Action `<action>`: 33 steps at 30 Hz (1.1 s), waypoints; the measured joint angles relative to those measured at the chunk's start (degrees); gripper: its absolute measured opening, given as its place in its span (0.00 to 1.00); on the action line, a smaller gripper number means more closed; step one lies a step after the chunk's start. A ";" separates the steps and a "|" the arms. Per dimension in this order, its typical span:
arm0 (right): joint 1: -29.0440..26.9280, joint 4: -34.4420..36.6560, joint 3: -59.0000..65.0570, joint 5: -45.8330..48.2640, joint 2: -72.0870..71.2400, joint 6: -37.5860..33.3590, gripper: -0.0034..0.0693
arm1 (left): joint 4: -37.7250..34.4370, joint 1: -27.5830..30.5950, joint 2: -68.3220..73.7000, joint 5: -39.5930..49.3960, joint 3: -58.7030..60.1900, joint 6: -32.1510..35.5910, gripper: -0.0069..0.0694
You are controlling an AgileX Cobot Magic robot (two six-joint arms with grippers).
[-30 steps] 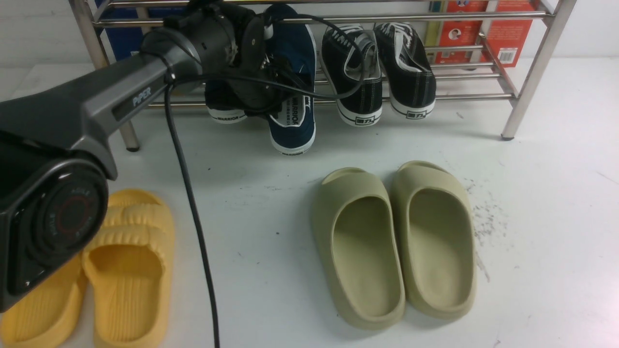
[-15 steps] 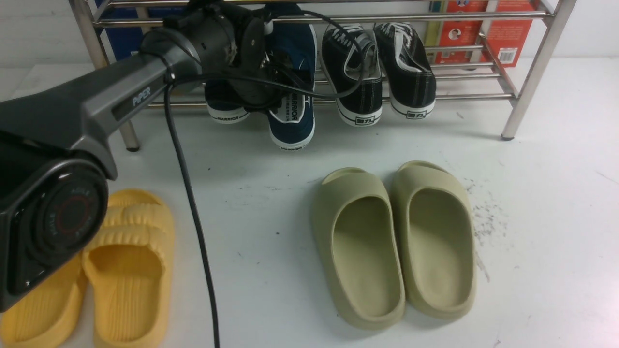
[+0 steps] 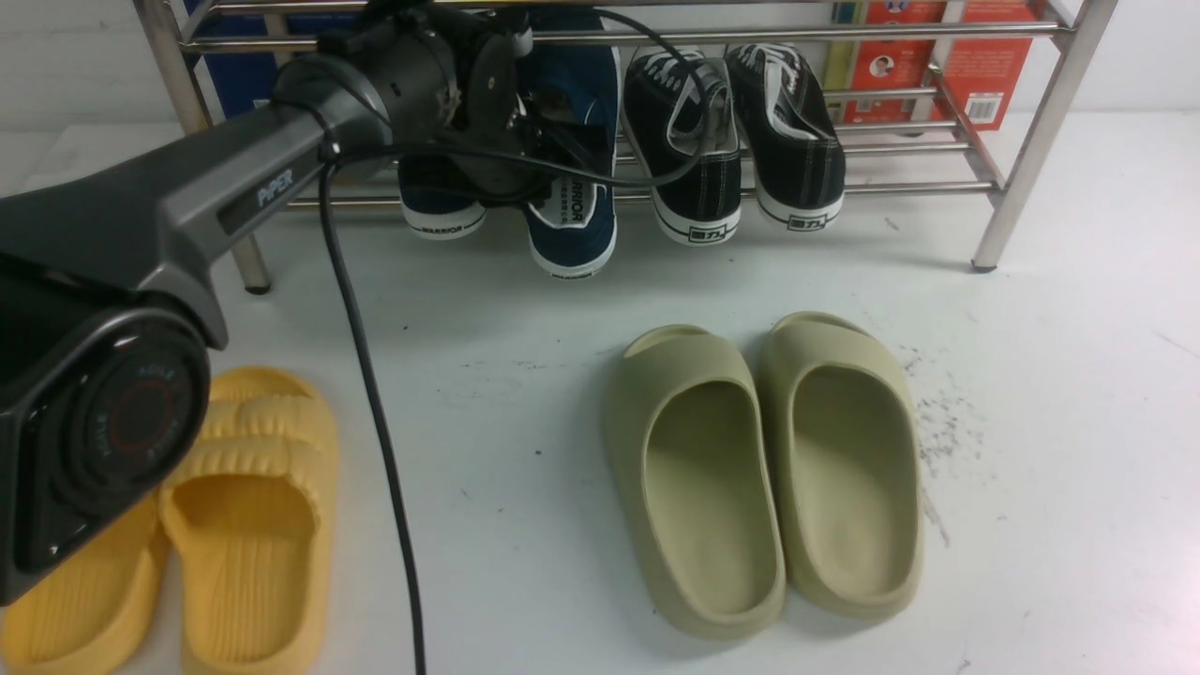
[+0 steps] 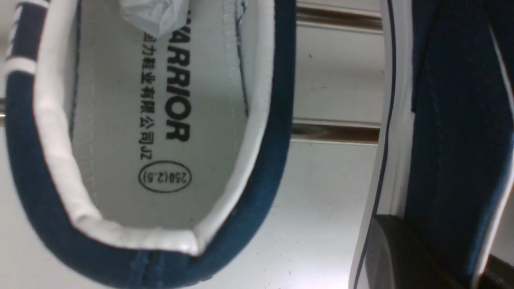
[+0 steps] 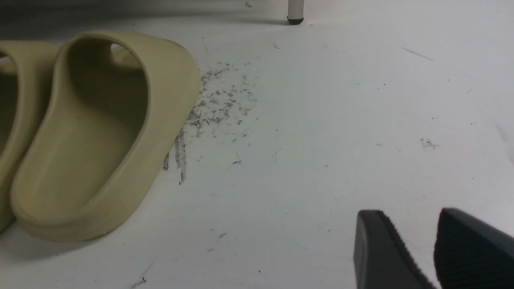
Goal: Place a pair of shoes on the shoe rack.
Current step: Use the left arm to put a shoe into the shoe rack
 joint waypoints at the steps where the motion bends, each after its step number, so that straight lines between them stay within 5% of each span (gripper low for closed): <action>1: 0.00 0.00 0.00 0.00 0.00 0.00 0.39 | 0.06 0.00 0.00 0.00 0.00 0.00 0.12; 15: 0.00 0.00 0.00 0.00 0.00 0.00 0.39 | 1.11 0.00 0.00 -1.45 -0.04 -0.42 0.18; 33: 0.00 0.00 0.00 0.00 0.00 0.00 0.39 | -1.20 0.00 -4.72 1.10 -0.48 -0.41 0.49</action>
